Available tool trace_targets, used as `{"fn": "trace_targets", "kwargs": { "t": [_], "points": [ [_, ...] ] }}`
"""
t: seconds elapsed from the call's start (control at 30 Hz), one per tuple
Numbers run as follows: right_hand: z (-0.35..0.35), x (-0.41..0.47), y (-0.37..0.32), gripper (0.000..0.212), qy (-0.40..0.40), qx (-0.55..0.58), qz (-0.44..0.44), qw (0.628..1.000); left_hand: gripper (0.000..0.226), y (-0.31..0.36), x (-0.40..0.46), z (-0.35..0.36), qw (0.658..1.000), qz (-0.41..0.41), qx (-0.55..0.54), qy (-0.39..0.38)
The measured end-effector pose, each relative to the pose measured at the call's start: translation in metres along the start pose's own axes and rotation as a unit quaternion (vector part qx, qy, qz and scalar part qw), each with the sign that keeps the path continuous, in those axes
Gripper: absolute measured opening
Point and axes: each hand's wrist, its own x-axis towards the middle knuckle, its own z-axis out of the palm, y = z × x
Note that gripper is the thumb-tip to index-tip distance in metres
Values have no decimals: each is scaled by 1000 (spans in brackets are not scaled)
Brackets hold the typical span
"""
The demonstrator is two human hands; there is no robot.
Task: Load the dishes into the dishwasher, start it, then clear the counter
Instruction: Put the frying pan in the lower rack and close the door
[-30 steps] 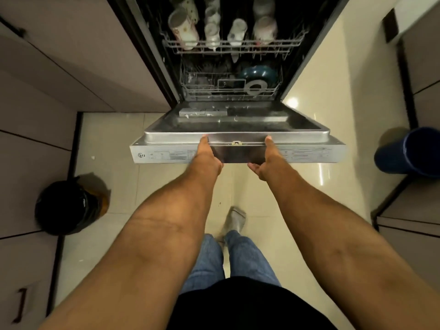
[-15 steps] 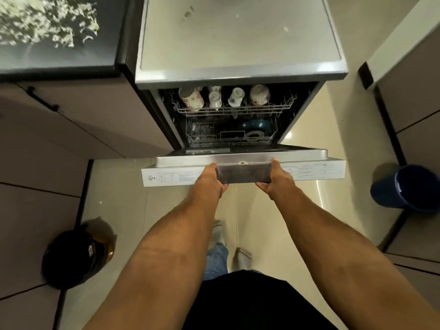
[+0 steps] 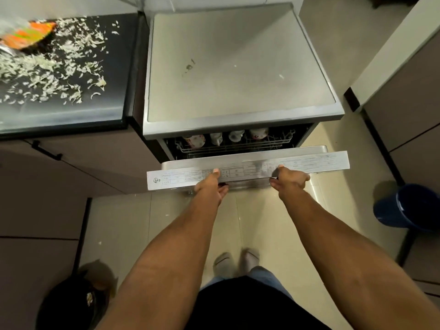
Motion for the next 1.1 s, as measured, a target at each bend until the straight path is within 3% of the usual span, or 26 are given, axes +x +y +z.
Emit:
{"fn": "trace_targets", "kwargs": {
  "t": [0.2, 0.3, 0.37, 0.53, 0.6, 0.7, 0.77, 0.9, 1.03, 1.1],
  "points": [
    [1, 1, -15, 66, 15, -196, -133, 972, 26, 16, 8, 14, 995, 75, 55, 44],
    [-13, 1, -24, 63, 9, -310, -234, 921, 17, 22, 14, 19, 984, 130, 104, 56],
    [-19, 6, -32, 53, -6, -388, -328, 861, 11, 27, 33, 18, 968, 165, 178, 65],
    [-13, 24, -63, 62, -15, -523, -519, 676, 14, 55, 22, 3, 855, 277, 413, 148],
    [-6, 30, -74, 78, -11, -593, -546, 592, 20, 68, 14, -6, 799, 301, 494, 163],
    [9, 41, -85, 99, -37, -662, -536, 523, 26, 82, 10, -7, 685, 360, 607, 182],
    [17, 45, -89, 102, -45, -669, -537, 513, 31, 84, 15, -7, 636, 407, 632, 177],
    [26, 52, -99, 104, -66, -653, -537, 529, 51, 87, 30, -10, 519, 520, 649, 196],
    [27, 67, -101, 108, -83, -649, -547, 523, 76, 96, 40, -17, 441, 607, 634, 188],
    [28, 72, -100, 109, -82, -648, -551, 519, 89, 104, 44, -16, 407, 590, 682, 146]
  ]
}}
